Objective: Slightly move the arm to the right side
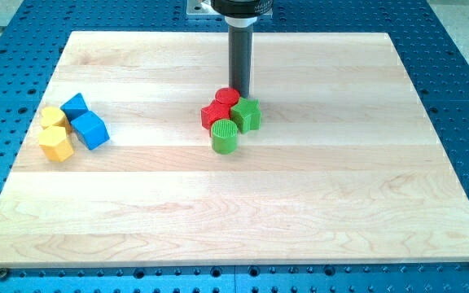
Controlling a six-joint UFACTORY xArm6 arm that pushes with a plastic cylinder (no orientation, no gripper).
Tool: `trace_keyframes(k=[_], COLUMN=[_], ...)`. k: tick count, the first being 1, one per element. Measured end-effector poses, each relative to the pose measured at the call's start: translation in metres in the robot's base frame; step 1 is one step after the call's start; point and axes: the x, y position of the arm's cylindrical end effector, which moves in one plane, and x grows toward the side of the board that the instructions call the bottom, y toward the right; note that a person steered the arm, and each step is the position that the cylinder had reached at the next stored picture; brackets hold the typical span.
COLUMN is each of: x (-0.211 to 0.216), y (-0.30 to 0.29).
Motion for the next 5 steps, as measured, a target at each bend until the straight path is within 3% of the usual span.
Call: trace_keyframes(k=[5], x=[0.000], y=[0.019])
